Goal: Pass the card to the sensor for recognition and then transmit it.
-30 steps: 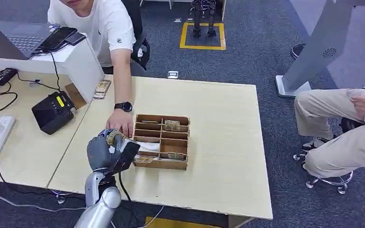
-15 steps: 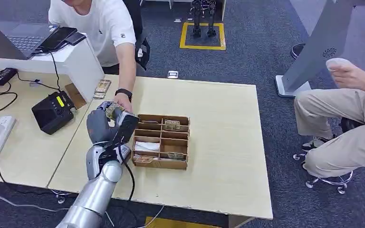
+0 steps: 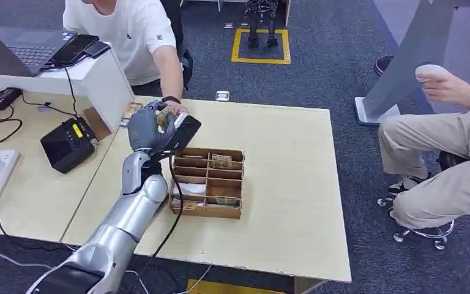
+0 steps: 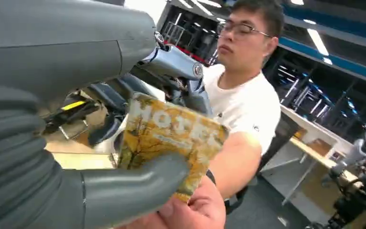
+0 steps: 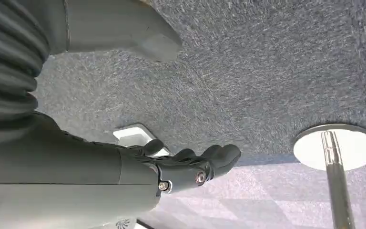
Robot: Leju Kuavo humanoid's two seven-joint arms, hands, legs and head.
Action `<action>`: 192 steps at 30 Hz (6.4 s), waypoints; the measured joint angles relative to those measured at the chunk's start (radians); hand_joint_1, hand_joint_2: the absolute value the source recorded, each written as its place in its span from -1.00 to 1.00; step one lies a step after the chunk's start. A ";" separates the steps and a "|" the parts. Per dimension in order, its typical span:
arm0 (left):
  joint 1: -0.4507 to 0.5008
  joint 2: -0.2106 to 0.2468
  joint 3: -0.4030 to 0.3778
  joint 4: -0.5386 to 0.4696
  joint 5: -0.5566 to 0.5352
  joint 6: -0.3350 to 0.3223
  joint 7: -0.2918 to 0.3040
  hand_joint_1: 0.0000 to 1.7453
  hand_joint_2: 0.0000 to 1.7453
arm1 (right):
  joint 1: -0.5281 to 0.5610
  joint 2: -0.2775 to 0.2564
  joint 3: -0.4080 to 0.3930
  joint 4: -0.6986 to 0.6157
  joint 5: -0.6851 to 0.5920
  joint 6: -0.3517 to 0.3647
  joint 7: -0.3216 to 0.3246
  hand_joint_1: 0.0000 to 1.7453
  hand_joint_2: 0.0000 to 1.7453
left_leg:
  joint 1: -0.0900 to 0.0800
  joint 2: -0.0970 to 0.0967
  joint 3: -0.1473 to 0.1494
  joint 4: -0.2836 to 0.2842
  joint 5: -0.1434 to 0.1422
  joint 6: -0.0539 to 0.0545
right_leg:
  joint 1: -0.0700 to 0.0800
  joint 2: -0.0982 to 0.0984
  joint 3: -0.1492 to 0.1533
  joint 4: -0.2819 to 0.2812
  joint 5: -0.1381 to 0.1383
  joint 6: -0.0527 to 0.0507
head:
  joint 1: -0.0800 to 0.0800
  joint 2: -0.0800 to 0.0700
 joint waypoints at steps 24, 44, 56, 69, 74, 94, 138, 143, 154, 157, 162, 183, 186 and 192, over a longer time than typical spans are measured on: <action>0.154 0.044 -0.014 -0.197 0.372 0.003 -0.272 -1.00 1.00 | 0.000 0.000 0.000 0.008 -0.058 0.000 0.002 -1.00 1.00 | 0.000 0.001 -0.001 0.000 0.000 0.000 | 0.000 0.000 -0.001 0.000 0.000 0.000 | 0.000 0.000; 0.515 0.096 -0.162 -0.736 0.694 -0.253 -0.590 -1.00 1.00 | 0.000 0.000 0.000 0.007 -0.121 0.000 -0.020 -1.00 1.00 | 0.000 0.000 -0.002 0.000 0.000 0.000 | 0.000 0.000 -0.002 0.000 0.000 0.000 | 0.000 0.000; 0.526 0.137 -0.312 -0.763 0.560 -0.432 -0.610 -1.00 1.00 | 0.000 0.000 0.001 0.008 -0.131 0.000 -0.056 -1.00 1.00 | 0.000 0.001 -0.002 0.000 0.000 0.000 | 0.000 0.000 -0.002 0.000 0.000 0.000 | 0.000 0.000; 0.486 0.167 -0.422 -0.722 0.427 -0.512 -0.565 -1.00 1.00 | 0.000 -0.004 0.001 0.022 -0.124 0.000 -0.077 -1.00 1.00 | 0.000 0.001 -0.002 0.000 0.000 0.000 | 0.000 0.000 -0.002 0.000 0.000 0.000 | 0.000 0.000; 0.461 0.185 -0.461 -0.691 0.303 -0.487 -0.493 -1.00 1.00 | 0.000 -0.005 0.001 0.024 -0.106 0.000 -0.081 -1.00 1.00 | 0.000 0.001 -0.002 0.000 0.000 0.000 | 0.000 0.000 -0.002 0.000 0.000 0.000 | 0.000 0.000; 0.365 0.211 -0.551 -0.544 -0.255 -0.303 -0.079 -1.00 1.00 | 0.001 -0.005 0.000 0.023 -0.070 0.000 -0.034 -1.00 1.00 | 0.000 0.001 -0.002 0.000 0.000 0.000 | 0.000 0.000 -0.003 0.000 0.000 0.000 | 0.000 0.000; 0.359 0.218 -0.537 -0.380 -0.503 -0.325 0.197 -1.00 1.00 | 0.013 -0.005 0.000 0.007 -0.042 0.000 0.027 -1.00 1.00 | 0.000 0.001 -0.003 0.000 0.000 0.000 | 0.000 0.000 -0.003 0.000 0.000 0.000 | 0.000 0.000; 0.359 0.218 -0.525 -0.377 -0.512 -0.342 0.205 -1.00 1.00 | 0.014 -0.005 0.000 0.005 -0.042 0.000 0.039 -1.00 1.00 | 0.000 0.001 -0.003 0.000 0.000 0.000 | 0.000 0.000 -0.003 0.000 0.000 0.000 | 0.000 0.000; 0.361 0.222 -0.495 -0.365 -0.523 -0.325 0.220 -1.00 1.00 | 0.018 -0.005 0.000 -0.003 -0.044 0.000 0.054 -1.00 1.00 | 0.000 0.001 -0.003 0.000 0.000 0.000 | 0.000 0.000 -0.003 0.000 0.000 0.000 | 0.000 0.000; 0.370 0.220 -0.487 -0.367 -0.400 -0.268 0.121 -1.00 1.00 | 0.018 -0.005 0.000 -0.003 -0.044 0.000 0.048 -1.00 1.00 | 0.000 0.001 -0.003 0.000 0.000 0.000 | 0.000 0.000 -0.003 0.000 0.000 0.000 | 0.000 0.000; 0.395 0.216 -0.481 -0.415 -0.156 -0.240 -0.094 -1.00 1.00 | 0.018 -0.005 0.000 -0.003 -0.061 0.000 0.017 -1.00 1.00 | 0.000 0.001 -0.003 0.000 0.000 0.000 | 0.000 0.000 -0.003 0.000 0.000 0.000 | 0.000 0.000; 0.421 0.221 -0.481 -0.502 -0.153 -0.272 -0.095 -1.00 1.00 | 0.017 -0.005 0.000 -0.002 -0.056 0.000 0.007 -1.00 1.00 | 0.000 0.001 -0.003 0.000 0.000 0.000 | 0.000 0.000 -0.003 0.000 0.000 0.000 | 0.000 0.000; 0.421 0.223 -0.481 -0.502 -0.162 -0.272 -0.089 -1.00 1.00 | 0.017 -0.005 0.000 -0.002 -0.056 0.000 0.008 -1.00 1.00 | 0.000 0.001 -0.003 0.000 0.000 0.000 | 0.000 0.000 -0.003 0.000 0.000 0.000 | 0.000 0.000; 0.420 0.233 -0.480 -0.497 -0.170 -0.277 -0.072 -1.00 1.00 | 0.017 -0.005 0.000 -0.002 -0.056 0.000 0.008 -1.00 1.00 | 0.000 0.001 -0.003 0.000 0.000 0.000 | 0.000 0.000 -0.003 0.000 0.000 0.000 | 0.000 0.000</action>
